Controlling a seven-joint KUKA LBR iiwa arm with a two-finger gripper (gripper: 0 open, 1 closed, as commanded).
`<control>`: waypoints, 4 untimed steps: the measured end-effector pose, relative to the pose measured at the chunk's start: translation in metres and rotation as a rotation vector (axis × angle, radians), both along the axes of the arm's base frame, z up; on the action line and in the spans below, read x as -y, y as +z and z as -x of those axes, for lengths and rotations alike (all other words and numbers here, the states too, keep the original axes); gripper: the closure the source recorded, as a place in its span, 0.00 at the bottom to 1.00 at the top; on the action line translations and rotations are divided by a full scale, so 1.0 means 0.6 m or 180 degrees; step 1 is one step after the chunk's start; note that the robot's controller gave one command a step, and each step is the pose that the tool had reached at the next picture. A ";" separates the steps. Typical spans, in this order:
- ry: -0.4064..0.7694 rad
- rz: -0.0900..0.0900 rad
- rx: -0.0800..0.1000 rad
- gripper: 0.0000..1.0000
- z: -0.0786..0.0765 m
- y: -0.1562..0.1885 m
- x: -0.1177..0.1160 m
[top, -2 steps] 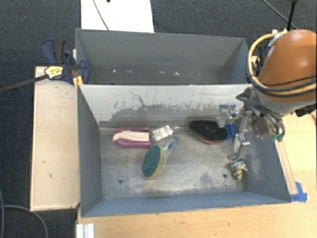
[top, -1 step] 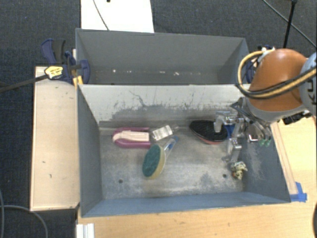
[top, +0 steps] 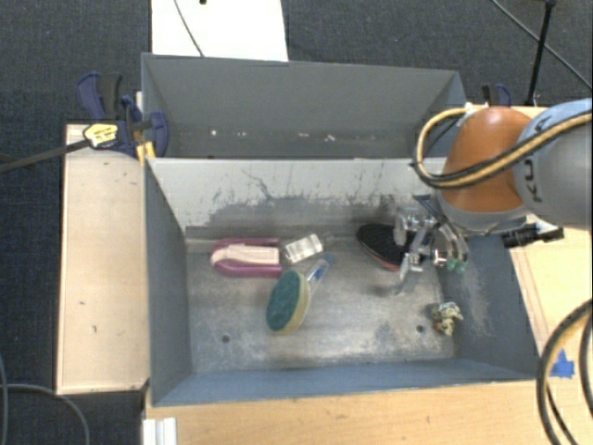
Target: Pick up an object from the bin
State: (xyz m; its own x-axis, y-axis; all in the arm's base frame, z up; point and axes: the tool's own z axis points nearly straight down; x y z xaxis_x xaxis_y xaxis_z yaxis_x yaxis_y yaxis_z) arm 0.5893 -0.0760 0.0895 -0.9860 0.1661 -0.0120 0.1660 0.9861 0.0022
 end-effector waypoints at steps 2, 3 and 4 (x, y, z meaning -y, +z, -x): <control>-0.0958 -0.0011 0.0004 1.00 0.008 -0.021 0.003; -0.1007 -0.0007 -0.0014 1.00 -0.004 -0.022 0.002; -0.0993 -0.0006 0.0039 1.00 0.016 -0.020 -0.005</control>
Offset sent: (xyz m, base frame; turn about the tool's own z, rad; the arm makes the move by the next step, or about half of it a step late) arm -0.0092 -0.0022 -0.0195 0.3048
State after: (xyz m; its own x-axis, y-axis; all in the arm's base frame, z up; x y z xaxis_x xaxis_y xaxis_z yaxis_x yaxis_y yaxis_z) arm 0.5799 -0.0731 0.0775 -0.8873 0.4606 -0.0231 0.4605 0.8876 0.0078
